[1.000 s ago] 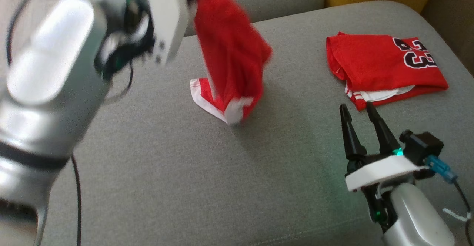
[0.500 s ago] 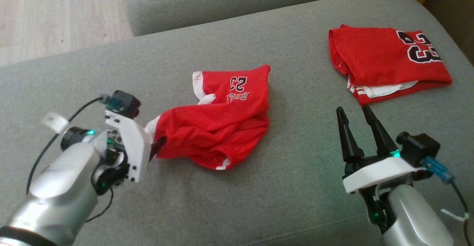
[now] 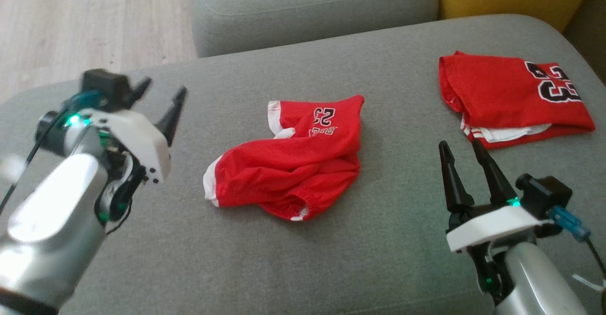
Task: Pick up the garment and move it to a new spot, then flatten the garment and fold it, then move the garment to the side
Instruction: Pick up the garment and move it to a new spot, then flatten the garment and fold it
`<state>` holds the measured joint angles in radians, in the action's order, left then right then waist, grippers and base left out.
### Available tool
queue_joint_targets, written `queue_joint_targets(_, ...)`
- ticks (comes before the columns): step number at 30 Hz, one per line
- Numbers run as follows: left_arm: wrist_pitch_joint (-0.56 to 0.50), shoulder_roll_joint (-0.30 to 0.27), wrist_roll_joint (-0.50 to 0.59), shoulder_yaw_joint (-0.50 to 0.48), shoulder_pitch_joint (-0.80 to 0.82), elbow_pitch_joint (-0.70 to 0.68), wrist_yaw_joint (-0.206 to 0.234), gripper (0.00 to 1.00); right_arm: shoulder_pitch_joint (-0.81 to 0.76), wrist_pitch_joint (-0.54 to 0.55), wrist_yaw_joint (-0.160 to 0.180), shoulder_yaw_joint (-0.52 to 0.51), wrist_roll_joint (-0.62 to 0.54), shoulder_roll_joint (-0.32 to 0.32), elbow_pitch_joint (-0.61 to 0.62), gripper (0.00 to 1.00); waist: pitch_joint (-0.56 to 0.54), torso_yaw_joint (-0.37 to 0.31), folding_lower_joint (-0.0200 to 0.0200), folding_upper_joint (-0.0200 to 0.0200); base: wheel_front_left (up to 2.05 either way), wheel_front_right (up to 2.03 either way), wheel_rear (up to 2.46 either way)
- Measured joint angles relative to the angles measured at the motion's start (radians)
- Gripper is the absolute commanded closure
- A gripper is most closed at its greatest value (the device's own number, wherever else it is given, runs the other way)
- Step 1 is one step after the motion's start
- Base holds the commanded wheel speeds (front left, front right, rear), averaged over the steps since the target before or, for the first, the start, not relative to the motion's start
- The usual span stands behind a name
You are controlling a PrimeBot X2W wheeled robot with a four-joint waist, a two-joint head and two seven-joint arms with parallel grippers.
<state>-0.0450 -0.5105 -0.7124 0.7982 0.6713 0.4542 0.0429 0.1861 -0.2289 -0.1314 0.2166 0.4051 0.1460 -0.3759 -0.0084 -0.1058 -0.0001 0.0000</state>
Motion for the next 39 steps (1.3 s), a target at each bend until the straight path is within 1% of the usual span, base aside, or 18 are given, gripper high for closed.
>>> queue_joint_targets(4,0.145,-0.02,0.006,-0.069,-0.112,-0.12,0.138,0.0,-0.025,0.0,0.0,-0.012,-0.002,0.0,0.02,0.0,-0.008,0.02,0.0,0.0,0.0,0.0,0.0)
queue_joint_targets(7,0.249,-0.025,0.006,-0.11,-0.248,-0.2,0.228,0.0,-0.04,0.0,0.0,-0.021,-0.002,0.0,0.04,0.0,-0.009,0.03,0.0,0.0,0.0,0.0,0.0)
queue_joint_targets(9,0.283,-0.024,0.007,-0.145,-0.337,-0.252,0.281,0.0,-0.045,0.0,0.0,-0.031,-0.002,0.0,0.051,0.0,-0.009,0.035,0.0,0.0,0.0,0.0,0.0)
queue_joint_targets(12,0.294,-0.013,0.032,-0.204,-0.452,-0.317,0.337,0.0,-0.062,-0.001,0.0,-0.042,-0.002,0.0,0.064,0.0,-0.009,0.043,0.0,0.0,0.0,0.0,0.0)
queue_joint_targets(13,0.294,0.0,0.049,-0.233,-0.489,-0.342,0.35,0.0,-0.069,-0.001,0.0,-0.046,-0.002,0.0,0.069,0.0,-0.008,0.045,0.0,0.0,0.0,0.0,0.0)
queue_joint_targets(14,0.294,0.019,0.067,-0.265,-0.524,-0.367,0.355,0.0,-0.079,-0.001,0.0,-0.055,-0.002,-0.001,0.074,0.0,-0.008,0.048,0.0,0.0,0.0,0.0,0.0)
queue_joint_targets(16,0.294,0.063,0.093,-0.319,-0.587,-0.392,0.359,0.0,-0.091,-0.001,0.0,-0.067,-0.003,0.0,0.077,0.0,-0.006,0.052,0.0,0.0,0.0,0.0,0.0)
queue_joint_targets(18,0.294,0.102,0.116,-0.366,-0.642,-0.404,0.348,0.0,-0.1,0.0,0.0,-0.069,-0.006,0.0,0.078,0.0,-0.003,0.055,0.0,0.0,0.0,0.0,0.0)
queue_joint_targets(21,0.294,0.132,0.156,-0.402,-0.687,-0.409,0.312,0.0,-0.1,0.002,0.0,-0.069,-0.011,0.0,0.09,0.0,-0.001,0.06,0.0,0.0,0.0,0.0,0.0)
queue_joint_targets(26,0.294,0.172,0.202,-0.448,-0.687,-0.405,0.26,0.0,-0.099,0.024,0.0,-0.069,-0.014,0.002,0.1,0.0,0.0,0.069,0.0,0.0,0.0,0.0,0.0)
queue_joint_targets(29,0.294,0.198,0.22,-0.453,-0.686,-0.386,0.232,0.0,-0.096,0.043,0.0,-0.068,-0.011,0.006,0.1,0.0,0.0,0.085,0.0,0.0,0.0,0.0,0.0)
queue_joint_targets(31,0.295,0.216,0.231,-0.45,-0.685,-0.377,0.212,0.0,-0.084,0.081,0.0,-0.063,-0.001,0.016,0.098,0.0,0.001,0.104,0.0,0.0,0.0,0.0,0.0)
queue_joint_targets(32,0.294,0.235,0.237,-0.446,-0.678,-0.362,0.195,0.0,-0.048,0.126,0.0,-0.056,0.002,0.033,0.086,0.0,0.004,0.128,0.0,0.0,0.0,0.0,0.0)
queue_joint_targets(35,0.295,0.256,0.247,-0.444,-0.654,-0.349,0.179,0.0,0.072,0.22,0.0,-0.042,0.026,0.064,0.049,0.0,0.019,0.17,0.0,0.0,0.0,0.0,0.0)
queue_joint_targets(36,0.295,0.256,0.247,-0.444,-0.654,-0.349,0.179,0.0,0.072,0.22,0.0,-0.042,0.026,0.064,0.049,0.0,0.019,0.17,0.0,0.0,0.0,0.0,0.0)
queue_joint_targets(39,0.294,0.284,0.256,-0.44,-0.617,-0.328,0.156,0.0,0.239,0.335,0.0,-0.007,0.055,0.096,-0.024,0.0,0.05,0.216,0.0,0.0,0.0,0.0,0.0)
